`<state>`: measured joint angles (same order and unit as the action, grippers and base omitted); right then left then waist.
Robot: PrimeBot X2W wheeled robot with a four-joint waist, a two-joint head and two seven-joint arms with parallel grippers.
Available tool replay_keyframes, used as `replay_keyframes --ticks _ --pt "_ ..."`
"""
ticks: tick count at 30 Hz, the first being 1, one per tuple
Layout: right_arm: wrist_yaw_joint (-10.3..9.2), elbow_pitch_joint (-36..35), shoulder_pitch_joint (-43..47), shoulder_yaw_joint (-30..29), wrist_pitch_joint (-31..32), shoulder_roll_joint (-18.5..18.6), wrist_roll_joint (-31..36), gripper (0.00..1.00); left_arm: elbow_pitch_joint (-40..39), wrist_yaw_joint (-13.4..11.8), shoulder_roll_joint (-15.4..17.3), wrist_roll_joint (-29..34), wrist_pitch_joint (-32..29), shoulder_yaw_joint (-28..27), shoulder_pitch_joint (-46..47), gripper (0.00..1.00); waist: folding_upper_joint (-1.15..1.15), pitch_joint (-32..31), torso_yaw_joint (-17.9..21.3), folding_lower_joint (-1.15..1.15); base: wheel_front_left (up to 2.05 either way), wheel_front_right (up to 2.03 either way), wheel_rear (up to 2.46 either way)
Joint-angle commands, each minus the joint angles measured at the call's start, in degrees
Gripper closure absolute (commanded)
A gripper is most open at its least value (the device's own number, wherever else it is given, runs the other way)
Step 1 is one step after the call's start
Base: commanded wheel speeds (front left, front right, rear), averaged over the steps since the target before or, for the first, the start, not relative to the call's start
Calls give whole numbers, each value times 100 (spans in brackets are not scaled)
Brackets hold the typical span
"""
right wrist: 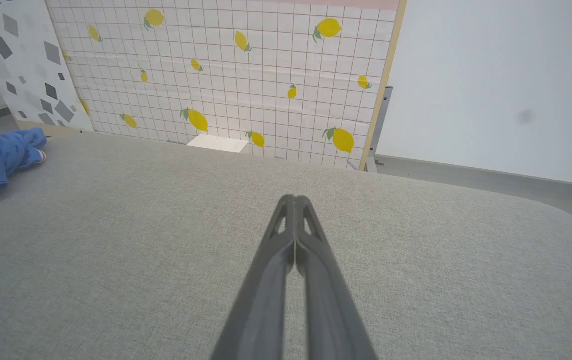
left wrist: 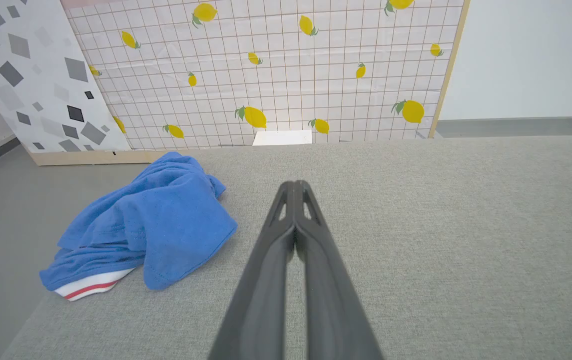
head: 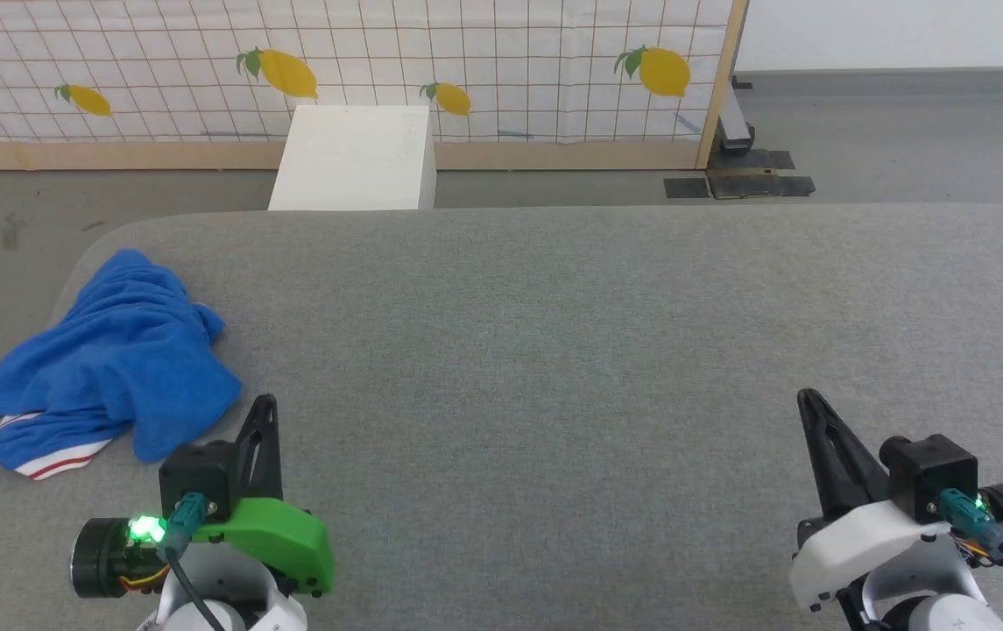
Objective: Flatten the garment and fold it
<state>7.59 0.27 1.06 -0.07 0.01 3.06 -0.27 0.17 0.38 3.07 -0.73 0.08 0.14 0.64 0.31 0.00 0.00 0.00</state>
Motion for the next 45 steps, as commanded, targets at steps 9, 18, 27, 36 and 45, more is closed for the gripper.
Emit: replay_keyframes --ticks 9,18,27,36,45 --pt "-10 -27 -106 7 -1 -18 27 100 -17 -38 -19 73 -8 -14 -64 100 -31 0 0 0 0 0 0" --pt "-10 -27 -106 7 -1 -18 27 100 -17 -38 -19 73 -8 -14 -64 100 -31 0 0 0 0 0 0" --pt "0 26 -3 -6 -40 2 -26 0 46 -9 -1 -63 37 63 23 0 -1 -9 -1 0 0 0 0" --pt "-1 99 -21 -14 -143 0 -51 0 190 -49 -2 -157 150 182 91 0 -3 -28 -5 0 0 0 0" --pt "-2 167 -34 -19 -250 -1 -66 0 296 -63 10 -269 260 242 140 0 -5 -46 -9 0 0 0 0"
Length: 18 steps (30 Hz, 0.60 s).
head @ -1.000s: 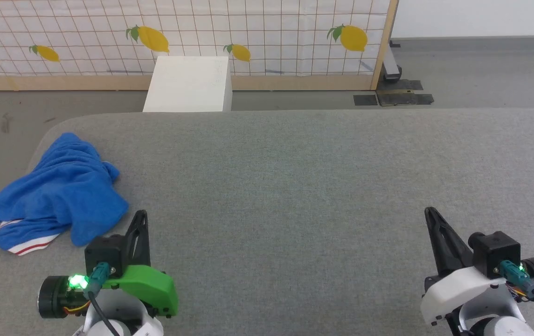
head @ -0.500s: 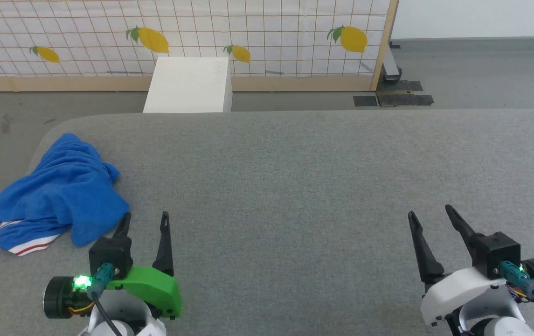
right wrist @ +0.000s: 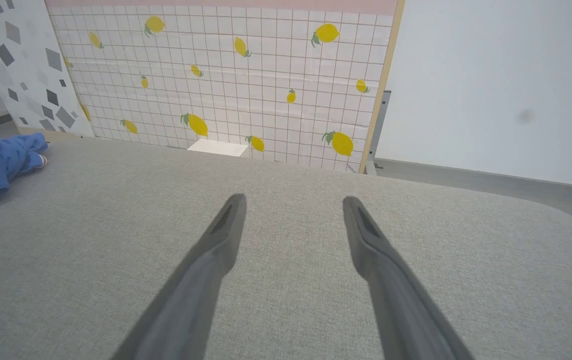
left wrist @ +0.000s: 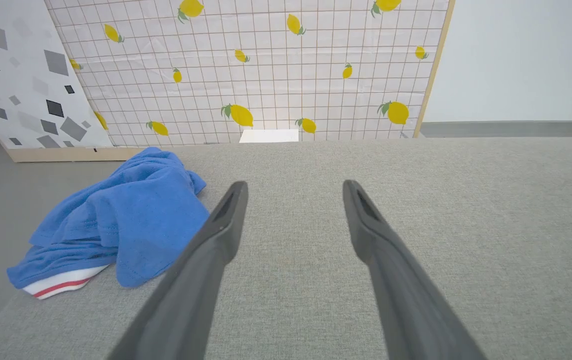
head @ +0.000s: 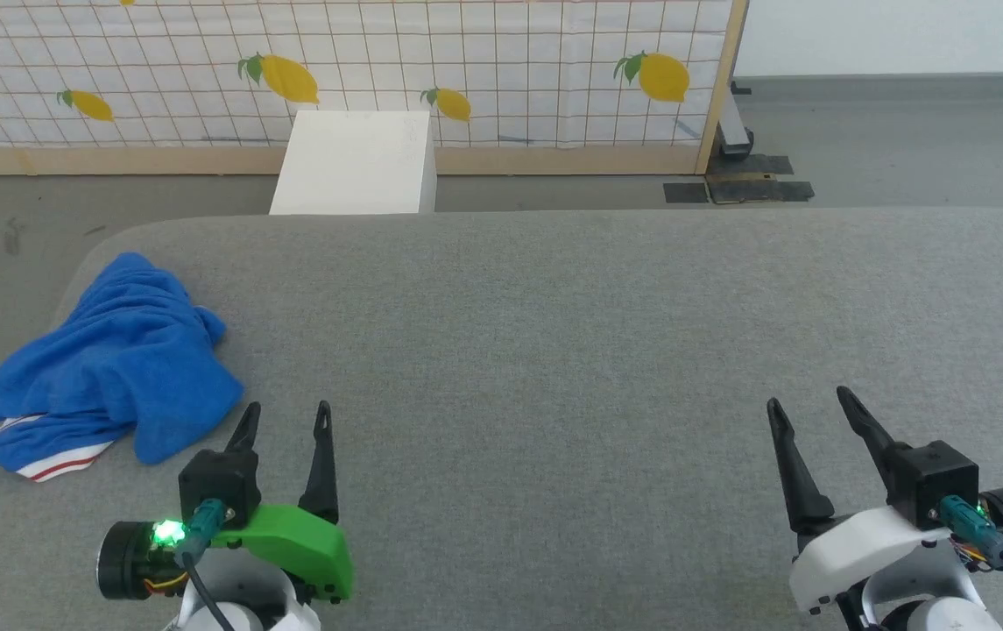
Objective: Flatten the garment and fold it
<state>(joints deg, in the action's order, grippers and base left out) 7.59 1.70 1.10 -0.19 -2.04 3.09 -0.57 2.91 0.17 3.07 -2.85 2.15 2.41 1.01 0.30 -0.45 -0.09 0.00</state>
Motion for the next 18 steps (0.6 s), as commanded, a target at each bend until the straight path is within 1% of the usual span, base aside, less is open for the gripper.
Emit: replay_keyframes --ticks 1,18 --pt "-2 31 -39 -8 -59 -5 -38 0 25 -39 15 -71 67 16 104 0 -5 -3 0 0 0 0 0" --pt "-3 135 -51 -55 -272 -8 -150 0 114 -27 38 -241 268 -14 66 0 -9 -33 -16 0 0 0 0"
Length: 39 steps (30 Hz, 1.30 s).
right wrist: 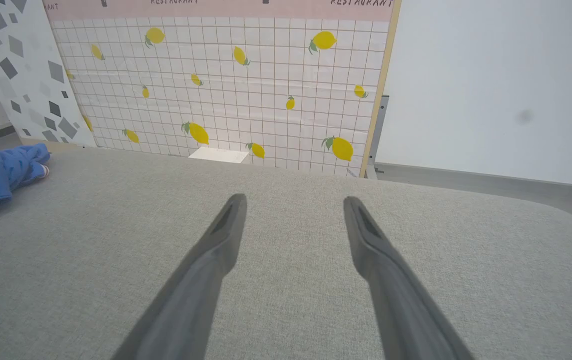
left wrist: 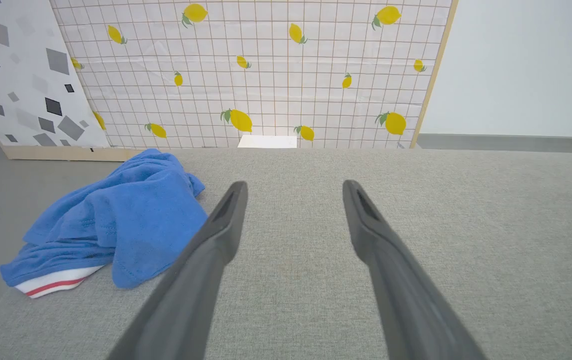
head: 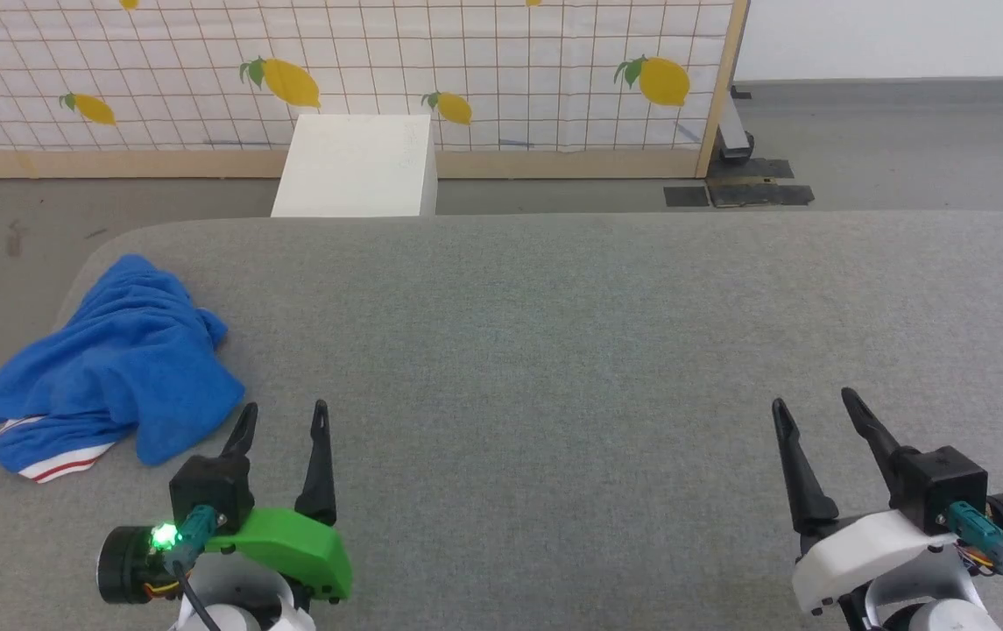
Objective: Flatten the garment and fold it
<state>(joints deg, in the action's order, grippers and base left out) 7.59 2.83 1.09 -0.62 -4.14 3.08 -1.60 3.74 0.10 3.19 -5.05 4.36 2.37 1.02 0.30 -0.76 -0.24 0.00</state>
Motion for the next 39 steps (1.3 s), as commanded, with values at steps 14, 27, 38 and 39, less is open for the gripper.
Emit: replay_keyframes --ticks 14,27,38,39 --pt "-4 106 -67 -47 -252 -9 -141 0 201 -12 7 -178 235 7 102 0 -13 -35 1 0 0 0 0" --pt "-5 172 -76 -67 -404 -11 -210 0 312 -68 -8 -279 386 -9 126 0 -16 -65 -9 0 0 0 0" --pt "-6 225 -66 -86 -535 -13 -294 0 391 -81 -16 -406 517 -35 121 0 -19 -108 -32 0 0 0 0" --pt "-6 230 -64 -88 -549 -13 -303 0 402 -84 -17 -414 530 -34 120 0 -19 -112 -35 0 0 0 0"
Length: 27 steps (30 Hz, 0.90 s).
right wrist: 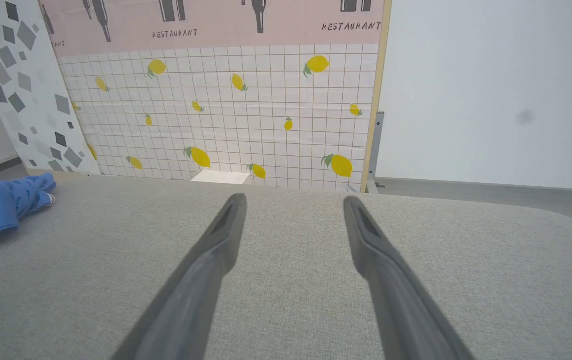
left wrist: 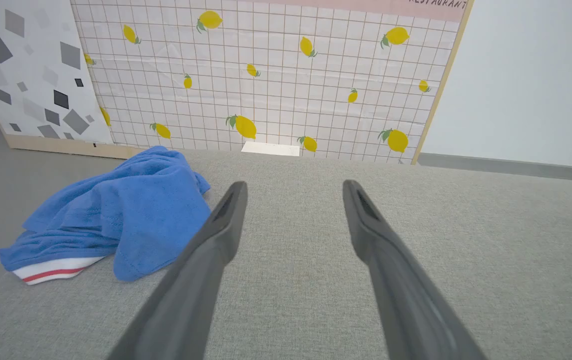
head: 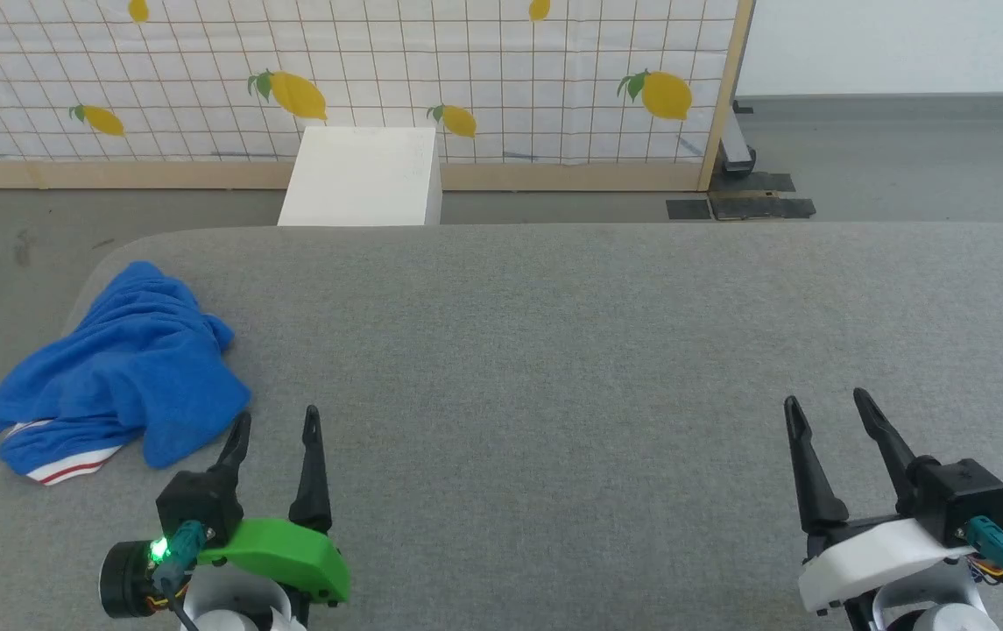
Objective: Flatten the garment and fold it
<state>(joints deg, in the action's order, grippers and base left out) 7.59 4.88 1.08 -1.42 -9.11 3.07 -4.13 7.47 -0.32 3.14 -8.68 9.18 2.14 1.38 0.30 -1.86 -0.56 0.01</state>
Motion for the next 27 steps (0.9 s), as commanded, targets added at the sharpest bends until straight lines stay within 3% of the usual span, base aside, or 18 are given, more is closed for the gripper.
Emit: replay_keyframes --ticks 1,27 --pt "-6 30 -63 -9 -61 -12 -58 0 38 -47 -12 -51 58 -9 84 0 -20 -6 -4 0 0 0 0" --pt "-8 265 -95 -49 -368 -16 -254 0 421 -59 -20 -223 363 54 136 0 -26 -38 -20 0 0 0 0"
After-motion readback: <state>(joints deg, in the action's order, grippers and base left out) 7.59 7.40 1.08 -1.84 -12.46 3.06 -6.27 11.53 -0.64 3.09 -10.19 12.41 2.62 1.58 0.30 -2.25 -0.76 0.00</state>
